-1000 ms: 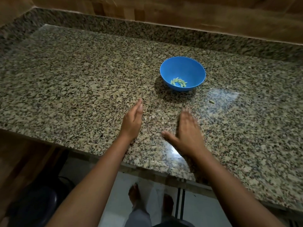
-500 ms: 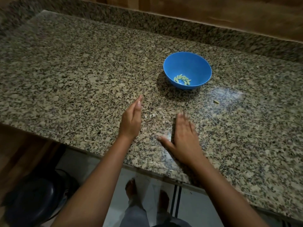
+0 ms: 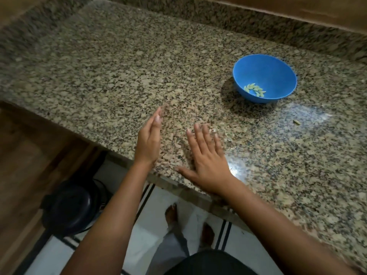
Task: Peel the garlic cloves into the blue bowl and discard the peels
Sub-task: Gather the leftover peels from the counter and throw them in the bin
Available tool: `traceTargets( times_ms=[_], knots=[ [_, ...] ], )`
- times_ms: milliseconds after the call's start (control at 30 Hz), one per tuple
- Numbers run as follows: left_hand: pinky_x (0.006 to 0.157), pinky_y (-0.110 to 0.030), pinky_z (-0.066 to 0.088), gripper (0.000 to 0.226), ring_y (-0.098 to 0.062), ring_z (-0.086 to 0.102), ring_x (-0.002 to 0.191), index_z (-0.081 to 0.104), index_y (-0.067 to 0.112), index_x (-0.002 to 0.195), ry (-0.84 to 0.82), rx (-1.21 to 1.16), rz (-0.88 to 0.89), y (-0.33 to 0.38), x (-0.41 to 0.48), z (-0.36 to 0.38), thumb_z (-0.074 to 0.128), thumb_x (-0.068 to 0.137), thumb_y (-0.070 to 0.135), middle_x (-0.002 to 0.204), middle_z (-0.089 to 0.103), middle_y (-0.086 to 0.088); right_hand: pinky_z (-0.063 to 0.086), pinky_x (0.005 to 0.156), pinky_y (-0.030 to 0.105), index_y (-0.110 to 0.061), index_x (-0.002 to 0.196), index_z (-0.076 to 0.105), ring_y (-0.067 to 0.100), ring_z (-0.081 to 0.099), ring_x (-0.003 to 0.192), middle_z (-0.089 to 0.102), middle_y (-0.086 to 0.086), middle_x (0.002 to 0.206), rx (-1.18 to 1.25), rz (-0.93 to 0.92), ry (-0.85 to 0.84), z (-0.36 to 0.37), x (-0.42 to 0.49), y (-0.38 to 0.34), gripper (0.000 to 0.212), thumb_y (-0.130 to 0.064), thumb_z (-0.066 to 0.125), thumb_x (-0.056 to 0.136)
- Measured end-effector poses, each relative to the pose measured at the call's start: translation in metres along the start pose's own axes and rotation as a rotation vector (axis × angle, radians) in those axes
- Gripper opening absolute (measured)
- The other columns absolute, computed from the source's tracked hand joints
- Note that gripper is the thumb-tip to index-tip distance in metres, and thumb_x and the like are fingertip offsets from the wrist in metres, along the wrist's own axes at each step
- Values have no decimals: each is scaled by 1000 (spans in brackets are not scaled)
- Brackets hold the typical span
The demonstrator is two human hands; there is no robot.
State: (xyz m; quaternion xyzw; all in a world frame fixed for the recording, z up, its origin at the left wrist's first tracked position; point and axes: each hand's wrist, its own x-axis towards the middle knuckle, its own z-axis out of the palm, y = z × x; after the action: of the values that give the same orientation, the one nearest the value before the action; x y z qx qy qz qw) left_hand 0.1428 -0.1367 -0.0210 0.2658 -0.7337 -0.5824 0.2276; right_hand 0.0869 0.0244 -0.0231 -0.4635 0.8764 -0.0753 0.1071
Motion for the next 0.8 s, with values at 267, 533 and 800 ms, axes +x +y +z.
traceTargets(
  times_ms=[267, 533, 800],
  knots=[
    [104, -12, 35, 45, -14, 43, 131, 38, 5, 140, 144, -82, 33, -3, -9, -18, 27, 102, 26, 142, 45, -8, -33, 103, 41, -17, 144, -27, 21, -40, 133, -40, 6, 147, -78, 96, 40, -4, 32, -1, 90, -75, 12, 86],
    [91, -3, 37, 43, -15, 41, 132, 38, 4, 140, 398, -190, -26, -15, -9, -51, 23, 104, 20, 143, 44, -9, -28, 105, 45, -23, 142, -22, 20, -35, 135, -31, -1, 148, -80, -24, -15, -5, 70, -14, 66, -61, 3, 94],
    [101, -10, 34, 44, -13, 42, 131, 38, 3, 140, 454, -220, -39, -21, -8, -61, 20, 104, 21, 142, 44, -9, -22, 110, 42, -43, 146, 9, 11, -24, 138, -5, -16, 154, 125, -511, -263, -9, 82, -58, 47, -46, 8, 100]
  ],
)
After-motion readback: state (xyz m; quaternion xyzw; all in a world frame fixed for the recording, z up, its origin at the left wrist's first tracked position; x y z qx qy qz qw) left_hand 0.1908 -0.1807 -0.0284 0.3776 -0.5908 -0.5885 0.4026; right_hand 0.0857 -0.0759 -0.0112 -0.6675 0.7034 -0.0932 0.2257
